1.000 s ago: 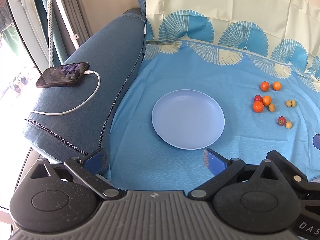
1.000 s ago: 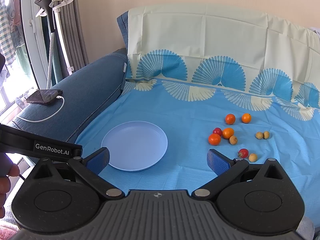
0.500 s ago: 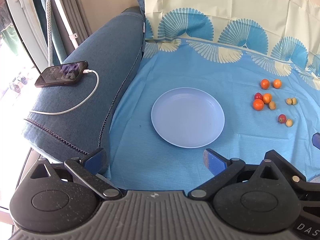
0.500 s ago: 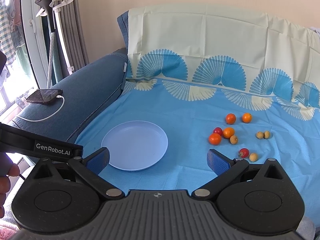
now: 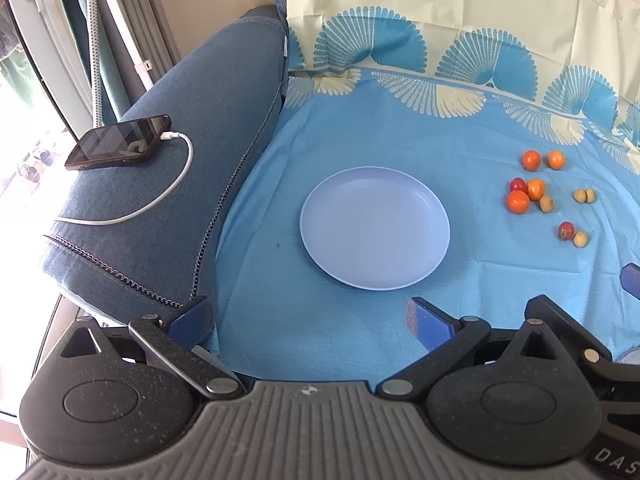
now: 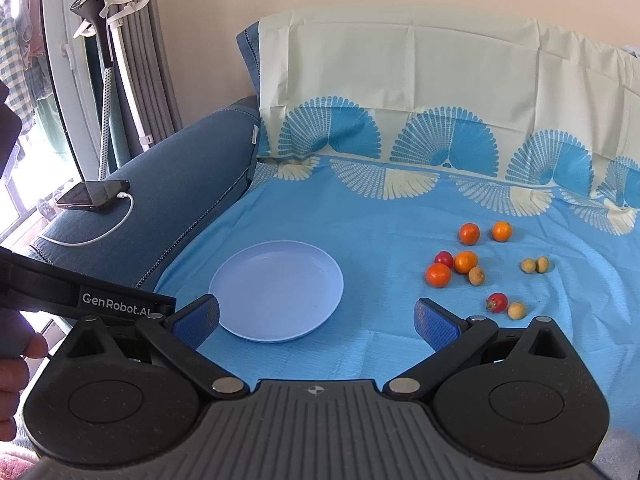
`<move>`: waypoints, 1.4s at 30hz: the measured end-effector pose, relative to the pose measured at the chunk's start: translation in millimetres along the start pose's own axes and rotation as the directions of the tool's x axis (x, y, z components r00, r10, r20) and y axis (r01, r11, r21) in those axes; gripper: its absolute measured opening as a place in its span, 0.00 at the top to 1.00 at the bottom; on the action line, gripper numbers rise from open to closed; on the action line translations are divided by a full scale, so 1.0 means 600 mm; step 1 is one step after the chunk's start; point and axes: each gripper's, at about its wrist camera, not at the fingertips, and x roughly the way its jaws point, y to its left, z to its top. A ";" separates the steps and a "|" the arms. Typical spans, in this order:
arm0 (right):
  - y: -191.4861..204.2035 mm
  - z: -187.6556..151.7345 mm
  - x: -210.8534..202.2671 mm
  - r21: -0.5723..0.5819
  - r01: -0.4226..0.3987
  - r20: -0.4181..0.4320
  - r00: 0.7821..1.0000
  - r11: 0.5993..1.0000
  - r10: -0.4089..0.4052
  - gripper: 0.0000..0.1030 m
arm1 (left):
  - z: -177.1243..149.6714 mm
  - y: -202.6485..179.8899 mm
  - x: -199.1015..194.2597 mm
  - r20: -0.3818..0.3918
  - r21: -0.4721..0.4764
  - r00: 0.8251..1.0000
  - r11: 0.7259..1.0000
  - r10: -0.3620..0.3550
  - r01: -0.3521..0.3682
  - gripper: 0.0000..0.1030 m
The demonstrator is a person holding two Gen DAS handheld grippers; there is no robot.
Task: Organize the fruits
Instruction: 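Grasp an orange with the left gripper while the right gripper grasps a yellow fruit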
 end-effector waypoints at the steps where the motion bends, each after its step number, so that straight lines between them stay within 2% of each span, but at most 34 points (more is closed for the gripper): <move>1: -0.003 -0.001 0.002 0.007 0.001 -0.001 1.000 1.000 0.000 0.00 | 0.001 -0.001 0.001 -0.004 0.000 1.000 1.000 -0.005 0.005 0.00; 6: -0.024 -0.009 0.014 0.043 0.029 0.007 1.000 0.999 -0.030 0.00 | 0.004 -0.016 0.014 -0.026 -0.004 0.999 1.000 -0.029 0.029 0.00; 10: -0.076 -0.015 0.030 0.077 0.125 0.043 0.991 0.989 -0.129 0.00 | 0.015 -0.051 0.034 -0.042 0.038 0.999 0.999 -0.031 0.033 0.00; 16: -0.225 -0.046 0.092 0.106 0.345 0.012 0.937 0.933 -0.348 0.00 | 0.062 -0.156 0.086 -0.048 0.139 0.995 0.986 -0.083 0.089 0.00; 22: -0.340 -0.075 0.188 0.036 0.429 -0.024 0.904 0.903 -0.428 0.01 | 0.119 -0.289 0.186 -0.075 0.214 0.984 0.961 -0.162 0.174 0.00; 28: -0.405 -0.089 0.295 -0.077 0.375 -0.058 0.923 0.924 -0.380 0.01 | 0.168 -0.409 0.304 -0.126 0.254 0.975 0.944 -0.181 0.208 0.00; 33: -0.426 -0.093 0.330 -0.165 0.260 -0.028 0.963 0.951 -0.268 0.05 | 0.195 -0.476 0.376 -0.141 0.281 0.975 0.937 -0.174 0.208 0.00; 37: -0.441 -0.101 0.345 -0.139 0.189 -0.067 0.977 0.972 -0.200 0.10 | 0.203 -0.501 0.428 -0.199 0.286 0.965 0.931 -0.172 0.225 0.00; 39: -0.447 -0.101 0.343 -0.107 0.151 -0.074 0.984 0.983 -0.160 0.19 | 0.201 -0.504 0.442 -0.223 0.279 0.959 0.931 -0.174 0.234 0.02; 40: -0.447 -0.101 0.341 -0.099 0.136 -0.075 0.987 0.986 -0.143 0.28 | 0.200 -0.498 0.443 -0.221 0.253 0.956 0.935 -0.194 0.248 0.14; 41: -0.444 -0.102 0.337 -0.098 0.130 -0.071 0.988 0.987 -0.137 0.44 | 0.201 -0.491 0.442 -0.224 0.217 0.948 0.936 -0.228 0.277 0.23; 42: -0.440 -0.102 0.334 -0.102 0.142 -0.063 0.987 0.985 -0.149 0.56 | 0.203 -0.486 0.438 -0.222 0.189 0.943 0.938 -0.247 0.290 0.41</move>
